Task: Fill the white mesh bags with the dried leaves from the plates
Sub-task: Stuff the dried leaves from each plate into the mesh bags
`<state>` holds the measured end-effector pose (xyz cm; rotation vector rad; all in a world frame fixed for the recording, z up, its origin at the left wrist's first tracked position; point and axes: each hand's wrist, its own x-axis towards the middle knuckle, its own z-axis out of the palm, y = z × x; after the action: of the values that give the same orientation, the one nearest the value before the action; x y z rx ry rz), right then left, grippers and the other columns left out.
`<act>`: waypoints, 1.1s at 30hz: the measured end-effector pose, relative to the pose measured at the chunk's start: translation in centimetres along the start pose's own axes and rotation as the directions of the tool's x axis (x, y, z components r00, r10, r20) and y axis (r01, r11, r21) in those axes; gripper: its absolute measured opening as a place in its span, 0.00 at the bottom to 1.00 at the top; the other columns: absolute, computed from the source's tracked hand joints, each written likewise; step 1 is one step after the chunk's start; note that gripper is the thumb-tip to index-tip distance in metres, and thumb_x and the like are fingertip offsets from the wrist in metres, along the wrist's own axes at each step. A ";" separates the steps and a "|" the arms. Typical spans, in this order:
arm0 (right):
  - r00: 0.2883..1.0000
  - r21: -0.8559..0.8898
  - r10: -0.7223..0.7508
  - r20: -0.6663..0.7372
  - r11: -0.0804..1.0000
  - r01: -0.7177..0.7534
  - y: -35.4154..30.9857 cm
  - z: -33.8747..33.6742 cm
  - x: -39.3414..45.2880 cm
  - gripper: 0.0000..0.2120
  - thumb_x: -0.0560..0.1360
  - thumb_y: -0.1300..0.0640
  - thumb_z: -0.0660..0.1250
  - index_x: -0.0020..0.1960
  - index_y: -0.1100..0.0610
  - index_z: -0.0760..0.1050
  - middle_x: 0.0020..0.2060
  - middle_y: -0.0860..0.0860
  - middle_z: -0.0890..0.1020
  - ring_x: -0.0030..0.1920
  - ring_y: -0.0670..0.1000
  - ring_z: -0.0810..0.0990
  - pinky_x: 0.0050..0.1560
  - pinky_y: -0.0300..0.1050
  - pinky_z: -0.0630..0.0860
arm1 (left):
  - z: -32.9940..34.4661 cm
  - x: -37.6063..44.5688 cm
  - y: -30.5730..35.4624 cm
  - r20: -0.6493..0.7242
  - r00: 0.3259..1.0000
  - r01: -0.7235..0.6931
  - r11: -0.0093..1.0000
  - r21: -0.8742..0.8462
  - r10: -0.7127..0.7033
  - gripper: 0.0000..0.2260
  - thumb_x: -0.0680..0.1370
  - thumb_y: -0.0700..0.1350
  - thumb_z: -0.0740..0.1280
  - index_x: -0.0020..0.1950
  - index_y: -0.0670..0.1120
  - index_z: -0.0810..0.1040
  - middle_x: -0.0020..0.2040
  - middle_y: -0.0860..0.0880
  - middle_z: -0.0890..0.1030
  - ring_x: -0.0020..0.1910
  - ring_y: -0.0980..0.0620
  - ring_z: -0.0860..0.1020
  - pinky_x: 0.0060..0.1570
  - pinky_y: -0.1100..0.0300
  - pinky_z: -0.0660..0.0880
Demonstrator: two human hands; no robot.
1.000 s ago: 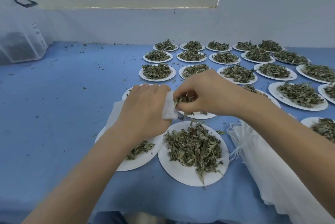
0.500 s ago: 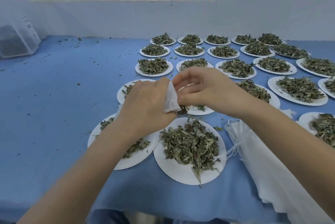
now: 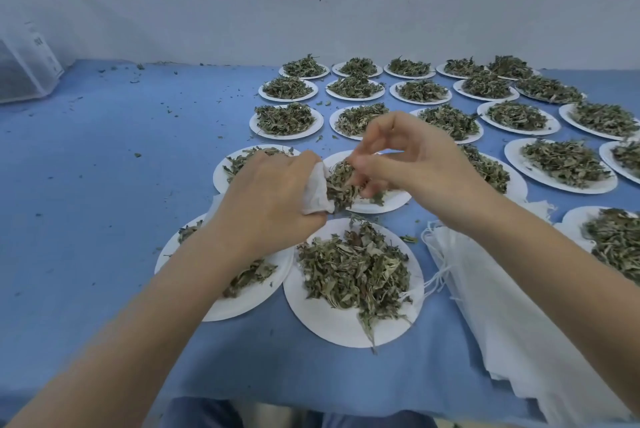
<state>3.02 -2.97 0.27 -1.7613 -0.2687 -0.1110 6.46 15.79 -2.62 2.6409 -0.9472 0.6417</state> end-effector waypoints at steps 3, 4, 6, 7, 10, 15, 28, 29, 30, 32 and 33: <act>0.993 -0.468 0.062 0.098 0.884 -0.009 0.5 -0.9 -0.5 0.13 0.71 0.49 0.70 0.55 0.44 0.76 0.48 0.41 0.81 0.45 0.41 0.82 0.48 0.38 0.79 | -0.1 0.0 -0.1 0.023 1.000 -0.010 1.000 0.005 0.010 0.18 0.68 0.50 0.70 0.55 0.45 0.75 0.42 0.48 0.79 0.43 0.44 0.75 0.45 0.57 0.62; 0.982 -0.488 0.119 0.150 0.873 -0.032 0.6 -0.7 -0.7 0.16 0.70 0.46 0.70 0.57 0.41 0.74 0.51 0.39 0.80 0.48 0.38 0.80 0.48 0.35 0.78 | -0.1 0.0 0.1 0.024 1.000 -0.006 1.000 -0.005 0.006 0.18 0.68 0.50 0.71 0.55 0.46 0.74 0.43 0.48 0.80 0.44 0.45 0.76 0.46 0.56 0.63; 0.958 -0.410 0.184 0.220 0.909 -0.081 1.2 0.1 -0.9 0.21 0.70 0.49 0.72 0.61 0.43 0.72 0.53 0.38 0.78 0.51 0.38 0.80 0.48 0.34 0.78 | 0.0 -0.1 0.4 0.005 1.000 0.007 1.000 -0.025 -0.006 0.19 0.68 0.51 0.71 0.55 0.46 0.74 0.45 0.48 0.81 0.45 0.45 0.76 0.47 0.55 0.65; 0.954 -0.315 0.200 0.225 0.941 -0.123 1.6 0.5 -0.8 0.22 0.70 0.54 0.73 0.63 0.47 0.72 0.53 0.42 0.79 0.50 0.43 0.82 0.49 0.38 0.79 | 0.1 -0.2 0.5 -0.012 1.000 0.009 1.000 -0.025 -0.009 0.19 0.68 0.50 0.72 0.54 0.45 0.75 0.44 0.48 0.81 0.44 0.44 0.76 0.45 0.54 0.65; 0.965 0.034 0.203 0.165 0.977 -0.211 1.9 1.3 -0.7 0.17 0.72 0.68 0.70 0.59 0.60 0.74 0.43 0.55 0.83 0.37 0.52 0.84 0.41 0.40 0.80 | 0.1 -0.4 0.7 -0.043 0.999 -0.002 1.000 0.012 0.002 0.17 0.65 0.47 0.75 0.49 0.41 0.76 0.36 0.47 0.78 0.35 0.43 0.75 0.38 0.56 0.65; 0.995 -0.085 0.099 0.023 0.992 -0.097 1.3 0.9 -0.8 0.13 0.69 0.67 0.72 0.53 0.61 0.81 0.36 0.52 0.85 0.33 0.47 0.83 0.39 0.36 0.79 | -0.1 -0.8 0.6 -0.013 1.000 0.004 0.999 0.052 -0.003 0.19 0.62 0.44 0.75 0.49 0.39 0.77 0.35 0.45 0.77 0.35 0.42 0.75 0.40 0.53 0.67; 0.933 -0.794 -0.115 0.342 0.495 0.353 -1.4 1.2 -0.2 0.10 0.77 0.56 0.66 0.56 0.53 0.81 0.44 0.53 0.83 0.43 0.50 0.78 0.47 0.45 0.71 | 0.2 -0.9 0.2 0.007 0.986 0.161 0.958 -0.239 -0.164 0.15 0.66 0.48 0.73 0.51 0.51 0.76 0.40 0.55 0.78 0.40 0.56 0.74 0.39 0.61 0.69; 0.930 -0.813 -0.105 0.352 0.458 0.359 -1.5 1.1 -0.2 0.10 0.77 0.56 0.64 0.56 0.54 0.81 0.46 0.54 0.82 0.45 0.51 0.78 0.48 0.45 0.70 | 0.1 -1.0 0.1 0.008 0.984 0.175 0.949 -0.264 -0.179 0.16 0.66 0.48 0.73 0.51 0.53 0.75 0.40 0.57 0.78 0.40 0.58 0.73 0.40 0.64 0.69; 0.926 -0.837 -0.089 0.367 0.402 0.370 -1.5 1.1 -0.1 0.11 0.78 0.56 0.63 0.57 0.54 0.80 0.49 0.54 0.82 0.48 0.51 0.78 0.50 0.45 0.70 | 0.0 -1.0 0.1 0.011 0.982 0.183 0.944 -0.275 -0.188 0.16 0.66 0.48 0.73 0.51 0.54 0.75 0.41 0.58 0.78 0.40 0.59 0.73 0.40 0.65 0.70; 0.920 -0.879 -0.054 0.389 0.278 0.388 -1.6 1.5 0.0 0.12 0.80 0.58 0.60 0.60 0.53 0.77 0.54 0.52 0.78 0.53 0.51 0.77 0.54 0.45 0.70 | -0.1 -1.0 0.2 0.017 0.981 0.190 0.941 -0.280 -0.193 0.16 0.66 0.49 0.73 0.52 0.55 0.76 0.42 0.56 0.80 0.41 0.57 0.75 0.42 0.58 0.73; 0.918 -0.894 -0.040 0.394 0.214 0.393 -1.8 1.8 0.0 0.12 0.80 0.59 0.60 0.61 0.52 0.75 0.56 0.51 0.76 0.53 0.51 0.76 0.53 0.44 0.71 | -0.2 -0.9 0.3 0.018 0.981 0.190 0.940 -0.283 -0.192 0.16 0.66 0.49 0.73 0.52 0.54 0.76 0.43 0.55 0.80 0.41 0.55 0.76 0.42 0.55 0.73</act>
<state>2.46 -0.87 1.56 -3.0460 -0.8213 -0.2726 5.57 16.12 -2.88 2.4306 -0.7072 0.4358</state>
